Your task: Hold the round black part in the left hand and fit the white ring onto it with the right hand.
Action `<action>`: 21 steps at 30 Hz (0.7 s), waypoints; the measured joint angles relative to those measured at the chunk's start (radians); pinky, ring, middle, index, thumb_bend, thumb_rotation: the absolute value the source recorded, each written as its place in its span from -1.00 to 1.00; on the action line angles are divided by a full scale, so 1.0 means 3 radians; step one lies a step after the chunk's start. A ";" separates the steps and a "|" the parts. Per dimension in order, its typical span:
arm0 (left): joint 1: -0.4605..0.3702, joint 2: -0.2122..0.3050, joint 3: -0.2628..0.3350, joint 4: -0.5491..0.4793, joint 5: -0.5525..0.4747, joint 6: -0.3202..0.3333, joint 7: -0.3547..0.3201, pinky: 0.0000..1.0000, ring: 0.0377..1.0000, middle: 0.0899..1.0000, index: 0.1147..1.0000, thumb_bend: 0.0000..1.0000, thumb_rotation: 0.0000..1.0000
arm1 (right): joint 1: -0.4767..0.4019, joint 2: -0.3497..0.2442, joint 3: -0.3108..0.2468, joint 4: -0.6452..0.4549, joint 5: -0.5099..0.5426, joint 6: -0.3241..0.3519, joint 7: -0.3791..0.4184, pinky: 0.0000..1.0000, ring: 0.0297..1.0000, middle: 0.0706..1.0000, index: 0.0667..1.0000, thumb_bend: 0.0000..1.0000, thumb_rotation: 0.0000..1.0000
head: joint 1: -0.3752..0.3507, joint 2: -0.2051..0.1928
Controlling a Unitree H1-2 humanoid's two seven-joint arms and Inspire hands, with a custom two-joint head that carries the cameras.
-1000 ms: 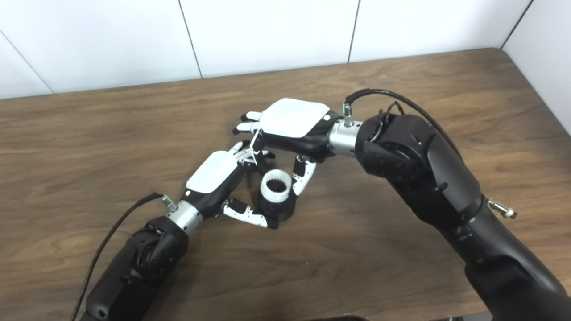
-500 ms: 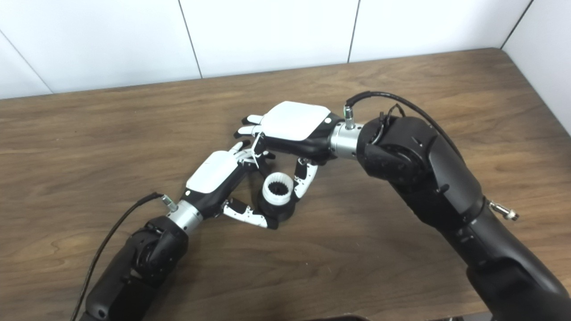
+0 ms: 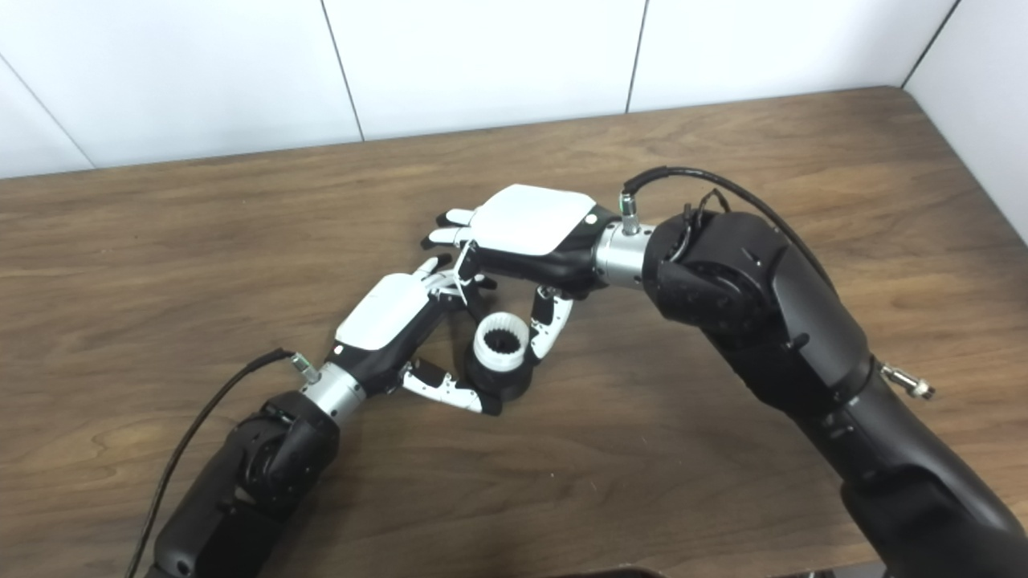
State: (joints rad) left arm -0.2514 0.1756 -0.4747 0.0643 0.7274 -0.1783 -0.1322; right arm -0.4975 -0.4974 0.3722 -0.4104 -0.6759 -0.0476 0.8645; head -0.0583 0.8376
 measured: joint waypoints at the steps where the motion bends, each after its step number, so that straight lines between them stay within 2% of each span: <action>1: 0.0001 0.0000 0.0000 -0.0001 0.0000 0.0000 0.0000 1.00 0.76 0.67 -0.18 0.03 -0.90 | 0.0001 0.0000 0.0002 0.0000 -0.0007 0.0000 0.0002 0.85 1.00 0.91 -0.11 0.02 -0.74 | 0.0000 0.0000; 21: 0.0046 -0.0019 0.0000 -0.0050 0.0002 0.0014 -0.0022 1.00 0.77 0.67 -0.18 0.03 -0.90 | 0.0048 0.0005 0.0015 -0.0017 -0.0038 0.0003 0.0009 0.92 1.00 0.92 -0.11 0.02 -0.74 | 0.0015 0.0031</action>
State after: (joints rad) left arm -0.2377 0.1700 -0.4749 0.0492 0.7279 -0.1742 -0.1386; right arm -0.4831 -0.4959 0.3767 -0.4156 -0.6872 -0.0468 0.8673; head -0.0537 0.8468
